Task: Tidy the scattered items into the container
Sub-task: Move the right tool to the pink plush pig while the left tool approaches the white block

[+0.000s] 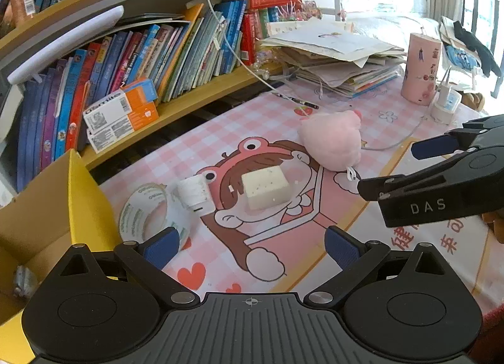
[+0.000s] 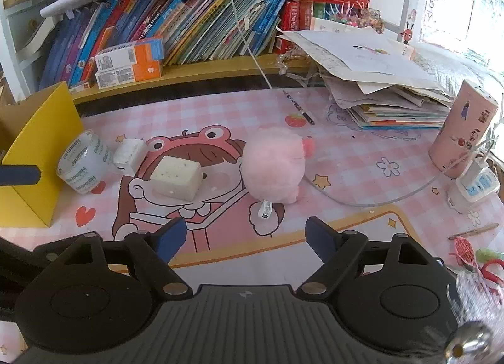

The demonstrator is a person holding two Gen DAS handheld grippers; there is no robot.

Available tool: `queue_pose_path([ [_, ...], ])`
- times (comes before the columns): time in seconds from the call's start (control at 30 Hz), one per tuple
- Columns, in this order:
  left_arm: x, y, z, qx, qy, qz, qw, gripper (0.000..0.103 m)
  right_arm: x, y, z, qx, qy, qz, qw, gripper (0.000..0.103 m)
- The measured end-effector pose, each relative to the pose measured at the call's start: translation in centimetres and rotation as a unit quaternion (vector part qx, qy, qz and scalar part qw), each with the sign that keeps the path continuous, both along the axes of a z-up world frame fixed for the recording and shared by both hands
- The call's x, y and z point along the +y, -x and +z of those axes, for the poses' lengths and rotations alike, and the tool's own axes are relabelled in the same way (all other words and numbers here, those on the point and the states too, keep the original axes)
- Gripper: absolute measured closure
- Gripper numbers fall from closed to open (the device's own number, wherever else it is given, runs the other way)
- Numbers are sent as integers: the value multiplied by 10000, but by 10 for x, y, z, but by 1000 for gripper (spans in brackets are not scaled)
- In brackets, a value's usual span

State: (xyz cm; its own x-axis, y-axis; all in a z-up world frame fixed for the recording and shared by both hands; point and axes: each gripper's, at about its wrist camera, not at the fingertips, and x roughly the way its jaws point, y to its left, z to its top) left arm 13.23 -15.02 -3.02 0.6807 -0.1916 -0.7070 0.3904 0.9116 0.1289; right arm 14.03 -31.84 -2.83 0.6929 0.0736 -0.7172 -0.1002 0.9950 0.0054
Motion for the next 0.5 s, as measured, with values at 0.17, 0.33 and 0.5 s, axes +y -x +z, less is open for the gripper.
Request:
queue_pose_path([
  [0.17,-5,-12,-4,19,10,-9,10000,3,-3,-10,-3,-16,45,5,10000,20],
  [0.33,-11,-22,-10,53,37,-15,10000,3,-10,-22,-7,25,47,-82,10000,22],
  [0.5,-16,-32,-15,89,3,-35,10000,4,-15,-31,-12,85,36,-128,9999,22],
])
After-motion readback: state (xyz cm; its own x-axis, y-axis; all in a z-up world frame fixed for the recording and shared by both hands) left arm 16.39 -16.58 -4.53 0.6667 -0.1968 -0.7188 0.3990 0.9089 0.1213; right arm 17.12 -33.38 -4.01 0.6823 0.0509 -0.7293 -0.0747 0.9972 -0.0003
